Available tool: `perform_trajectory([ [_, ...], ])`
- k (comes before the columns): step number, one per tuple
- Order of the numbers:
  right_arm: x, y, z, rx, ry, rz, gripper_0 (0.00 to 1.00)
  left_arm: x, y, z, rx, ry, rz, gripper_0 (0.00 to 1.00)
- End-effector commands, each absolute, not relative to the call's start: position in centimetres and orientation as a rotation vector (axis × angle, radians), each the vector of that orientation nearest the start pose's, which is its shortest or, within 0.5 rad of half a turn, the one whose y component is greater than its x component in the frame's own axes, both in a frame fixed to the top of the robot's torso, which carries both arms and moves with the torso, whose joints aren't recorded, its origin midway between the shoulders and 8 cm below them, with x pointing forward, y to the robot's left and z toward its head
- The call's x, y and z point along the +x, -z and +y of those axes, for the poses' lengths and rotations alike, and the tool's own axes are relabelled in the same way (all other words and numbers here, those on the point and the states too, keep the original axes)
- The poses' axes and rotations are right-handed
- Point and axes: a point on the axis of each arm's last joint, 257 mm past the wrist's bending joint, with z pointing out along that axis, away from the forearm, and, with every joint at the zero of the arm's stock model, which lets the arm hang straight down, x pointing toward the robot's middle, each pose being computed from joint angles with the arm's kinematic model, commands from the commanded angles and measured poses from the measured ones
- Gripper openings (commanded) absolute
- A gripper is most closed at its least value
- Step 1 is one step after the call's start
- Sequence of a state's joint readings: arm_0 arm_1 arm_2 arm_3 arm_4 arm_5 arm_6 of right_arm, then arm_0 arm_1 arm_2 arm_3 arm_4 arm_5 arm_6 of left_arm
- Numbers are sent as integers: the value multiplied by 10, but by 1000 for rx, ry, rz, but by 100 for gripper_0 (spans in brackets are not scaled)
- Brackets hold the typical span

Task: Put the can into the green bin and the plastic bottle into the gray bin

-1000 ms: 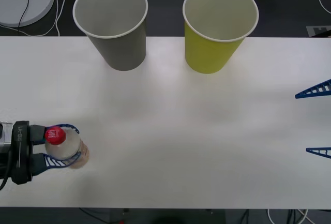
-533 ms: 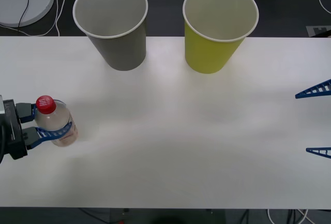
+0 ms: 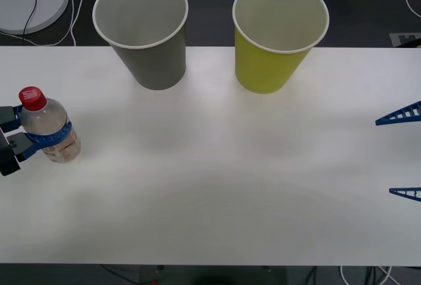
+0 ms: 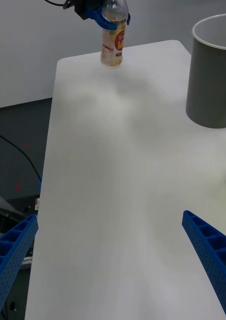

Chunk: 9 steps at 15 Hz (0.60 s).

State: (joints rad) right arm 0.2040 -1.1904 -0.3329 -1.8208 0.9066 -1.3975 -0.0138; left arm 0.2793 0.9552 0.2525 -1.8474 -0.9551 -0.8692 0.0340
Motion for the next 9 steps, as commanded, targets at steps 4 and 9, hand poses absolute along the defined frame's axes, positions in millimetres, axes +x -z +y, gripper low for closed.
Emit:
perform_trajectory([
  [4, 308, 99, -283, -1549, -580, 1472, 100, 414, 93, 315, 863, 290, 1595, 0],
  [9, 308, 99, -283, -1549, -580, 1472, 100, 426, 78, 314, 842, 267, 1670, 0],
])
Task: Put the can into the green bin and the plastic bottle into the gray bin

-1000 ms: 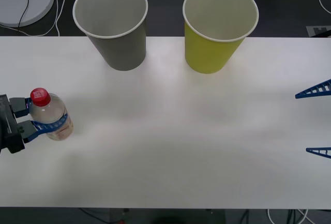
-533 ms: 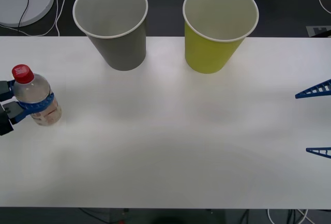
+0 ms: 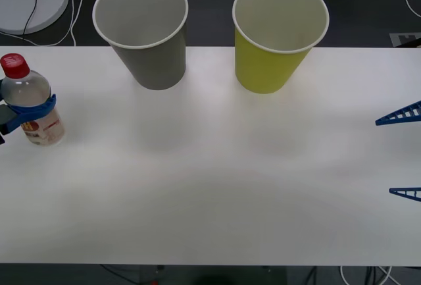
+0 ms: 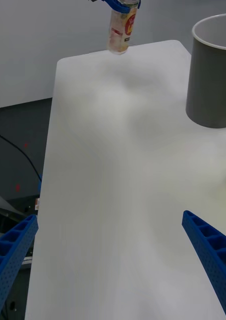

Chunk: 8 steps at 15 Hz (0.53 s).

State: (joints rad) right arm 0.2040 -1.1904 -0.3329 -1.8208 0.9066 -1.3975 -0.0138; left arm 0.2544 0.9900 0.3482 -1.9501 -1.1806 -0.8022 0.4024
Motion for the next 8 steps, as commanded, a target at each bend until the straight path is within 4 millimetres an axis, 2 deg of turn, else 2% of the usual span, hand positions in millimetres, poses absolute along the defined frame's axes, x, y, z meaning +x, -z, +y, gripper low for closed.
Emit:
perform_trajectory([
  [1, 308, 99, -283, -1549, -580, 1472, 100, 430, 75, 315, 843, 258, 1683, 0],
  [8, 308, 99, -283, -1549, -580, 1472, 100, 458, 52, 322, 856, 169, 1805, 0],
])
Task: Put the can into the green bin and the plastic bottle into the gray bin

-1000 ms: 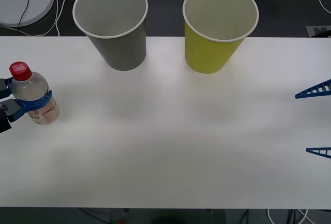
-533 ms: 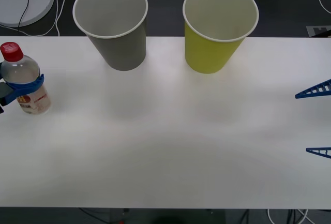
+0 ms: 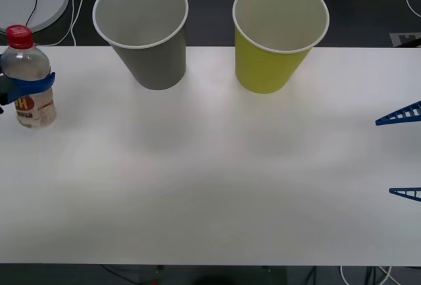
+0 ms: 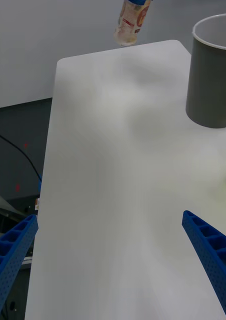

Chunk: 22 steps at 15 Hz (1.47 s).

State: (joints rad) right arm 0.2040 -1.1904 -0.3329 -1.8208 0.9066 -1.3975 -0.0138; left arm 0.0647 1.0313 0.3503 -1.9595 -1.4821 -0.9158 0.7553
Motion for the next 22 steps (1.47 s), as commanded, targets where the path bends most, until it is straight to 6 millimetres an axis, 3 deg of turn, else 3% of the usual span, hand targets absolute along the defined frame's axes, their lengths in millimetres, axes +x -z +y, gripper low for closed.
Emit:
perform_trajectory([
  [1, 308, 99, -283, -1549, -580, 1472, 100, 460, 48, 324, 857, 155, 1828, 0],
  [6, 308, 99, -283, -1549, -580, 1472, 100, 470, 23, 336, 861, 124, 1927, 0],
  [12, 308, 99, -283, -1549, -580, 1472, 100, 496, 1, 342, 872, 138, 1979, 0],
  [17, 308, 99, -283, -1549, -580, 1472, 100, 507, -18, 335, 950, 112, 2035, 0],
  [22, 308, 99, -283, -1549, -580, 1472, 100, 522, -39, 315, 1041, 88, 2085, 0],
])
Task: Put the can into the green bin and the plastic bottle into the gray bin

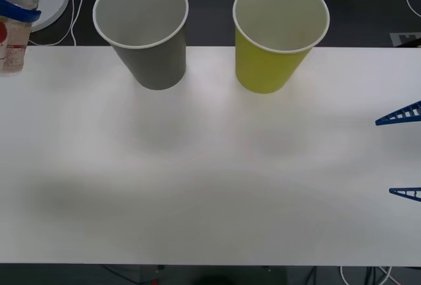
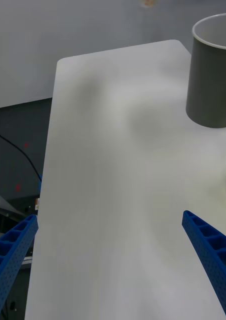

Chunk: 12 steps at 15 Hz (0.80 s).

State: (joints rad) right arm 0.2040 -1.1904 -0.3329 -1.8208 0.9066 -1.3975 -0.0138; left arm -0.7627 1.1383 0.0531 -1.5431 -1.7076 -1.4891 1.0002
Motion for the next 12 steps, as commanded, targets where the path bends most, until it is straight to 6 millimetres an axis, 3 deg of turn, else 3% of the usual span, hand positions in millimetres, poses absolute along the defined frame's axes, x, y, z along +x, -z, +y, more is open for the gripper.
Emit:
perform_trajectory([
  [1, 308, 99, -283, -1549, -580, 1472, 100, 525, -42, 311, 1059, 81, 2091, 0],
  [12, 308, 99, -283, -1549, -580, 1472, 100, 568, -62, 236, 1169, 96, 2096, 0],
])
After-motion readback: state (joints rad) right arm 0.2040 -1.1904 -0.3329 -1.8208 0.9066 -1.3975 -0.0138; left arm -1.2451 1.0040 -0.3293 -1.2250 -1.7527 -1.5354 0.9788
